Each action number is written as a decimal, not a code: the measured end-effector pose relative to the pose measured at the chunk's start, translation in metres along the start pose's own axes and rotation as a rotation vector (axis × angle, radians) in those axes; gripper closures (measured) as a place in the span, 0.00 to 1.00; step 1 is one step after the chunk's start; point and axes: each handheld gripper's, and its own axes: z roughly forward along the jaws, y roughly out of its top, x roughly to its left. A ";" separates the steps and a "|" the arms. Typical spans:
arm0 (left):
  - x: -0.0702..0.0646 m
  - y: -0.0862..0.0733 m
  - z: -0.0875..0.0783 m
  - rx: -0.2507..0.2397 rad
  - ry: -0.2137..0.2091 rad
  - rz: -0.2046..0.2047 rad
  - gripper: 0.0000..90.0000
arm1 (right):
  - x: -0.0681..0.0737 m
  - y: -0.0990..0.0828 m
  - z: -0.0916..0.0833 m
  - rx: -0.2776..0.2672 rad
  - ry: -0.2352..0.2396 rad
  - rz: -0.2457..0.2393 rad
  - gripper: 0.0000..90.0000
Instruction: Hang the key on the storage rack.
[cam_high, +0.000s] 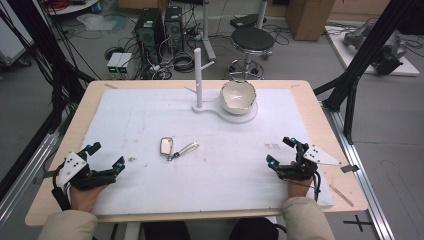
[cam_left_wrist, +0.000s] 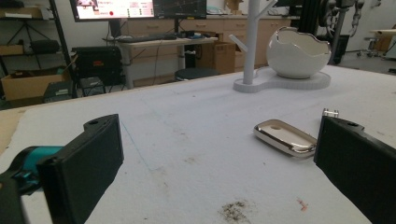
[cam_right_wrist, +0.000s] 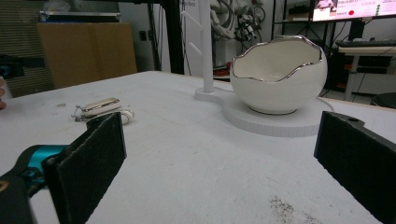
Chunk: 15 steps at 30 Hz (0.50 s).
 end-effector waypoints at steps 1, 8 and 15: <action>0.000 0.000 0.000 0.001 0.002 0.000 0.02 | 0.000 0.000 0.000 0.000 0.001 0.000 0.01; 0.000 0.000 0.000 0.000 0.011 -0.001 0.02 | -0.001 0.000 0.000 -0.004 -0.004 -0.008 0.01; 0.000 0.001 0.002 0.012 0.015 -0.006 0.02 | -0.001 0.000 0.000 -0.001 -0.004 -0.004 0.01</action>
